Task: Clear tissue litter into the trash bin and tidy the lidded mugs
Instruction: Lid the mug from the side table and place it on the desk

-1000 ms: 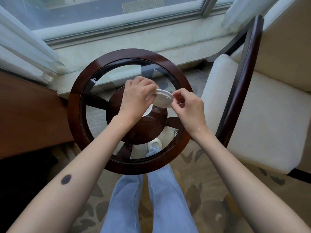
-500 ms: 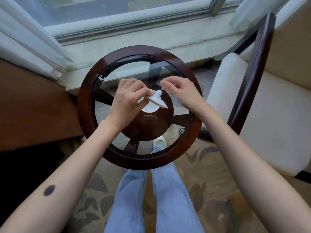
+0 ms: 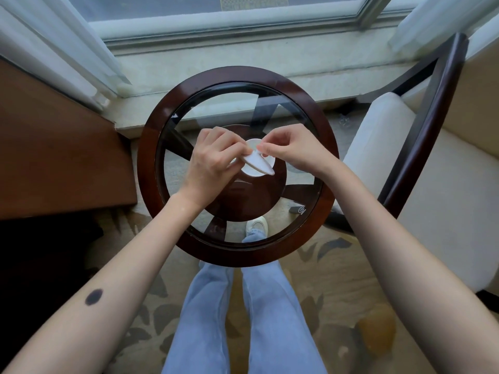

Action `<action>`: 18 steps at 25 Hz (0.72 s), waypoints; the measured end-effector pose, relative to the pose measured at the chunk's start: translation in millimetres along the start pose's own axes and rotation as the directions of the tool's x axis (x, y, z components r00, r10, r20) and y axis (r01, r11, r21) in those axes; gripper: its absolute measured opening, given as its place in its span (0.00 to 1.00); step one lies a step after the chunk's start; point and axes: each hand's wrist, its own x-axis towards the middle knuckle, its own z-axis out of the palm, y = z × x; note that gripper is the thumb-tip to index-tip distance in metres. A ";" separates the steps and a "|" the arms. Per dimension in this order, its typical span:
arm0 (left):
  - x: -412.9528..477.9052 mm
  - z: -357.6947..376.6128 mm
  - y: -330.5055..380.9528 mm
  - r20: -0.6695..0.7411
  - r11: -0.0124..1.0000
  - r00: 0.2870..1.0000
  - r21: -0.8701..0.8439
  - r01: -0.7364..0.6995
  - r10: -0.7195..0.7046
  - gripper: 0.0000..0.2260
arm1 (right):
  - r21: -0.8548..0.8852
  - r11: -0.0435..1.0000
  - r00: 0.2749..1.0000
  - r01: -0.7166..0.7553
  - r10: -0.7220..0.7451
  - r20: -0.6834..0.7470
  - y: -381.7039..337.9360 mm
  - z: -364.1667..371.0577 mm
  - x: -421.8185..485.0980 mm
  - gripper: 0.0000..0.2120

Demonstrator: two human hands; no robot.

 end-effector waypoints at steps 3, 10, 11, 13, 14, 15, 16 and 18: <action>-10.7 9.8 -6.5 0.179 0.952 0.942 -0.062 0.300 -0.285 0.23 | -0.056 0.998 0.983 0.035 -0.045 -0.177 3.3 -2.7 -2.0 0.04; -28.0 33.6 -26.0 0.465 0.716 0.660 -0.075 0.694 -0.591 0.13 | -0.265 0.961 0.942 0.082 -0.161 -0.293 14.2 10.8 -8.4 0.05; -26.7 36.6 -27.7 0.471 0.713 0.654 -0.072 0.697 -0.592 0.12 | -0.295 0.951 0.944 0.090 -0.176 -0.279 15.5 15.9 -6.9 0.05; -23.8 41.3 -32.6 0.494 0.708 0.641 -0.072 0.703 -0.587 0.10 | -0.346 0.933 0.951 0.100 -0.191 -0.242 18.3 24.3 -2.4 0.06; -23.0 43.4 -34.9 0.507 0.704 0.635 -0.076 0.706 -0.583 0.09 | -0.368 0.925 0.955 0.098 -0.191 -0.226 19.9 27.5 0.3 0.06; -22.8 45.2 -36.4 0.520 0.701 0.627 -0.076 0.710 -0.579 0.09 | -0.386 0.918 0.958 0.095 -0.190 -0.216 21.3 30.2 2.7 0.06; -23.5 47.2 -37.5 0.535 0.697 0.617 -0.072 0.714 -0.577 0.09 | -0.400 0.912 0.960 0.091 -0.188 -0.210 22.7 32.6 5.1 0.06; -26.3 50.5 -37.6 0.558 0.680 0.594 -0.070 0.730 -0.580 0.10 | -0.421 0.903 0.962 0.084 -0.184 -0.203 25.2 35.5 8.8 0.07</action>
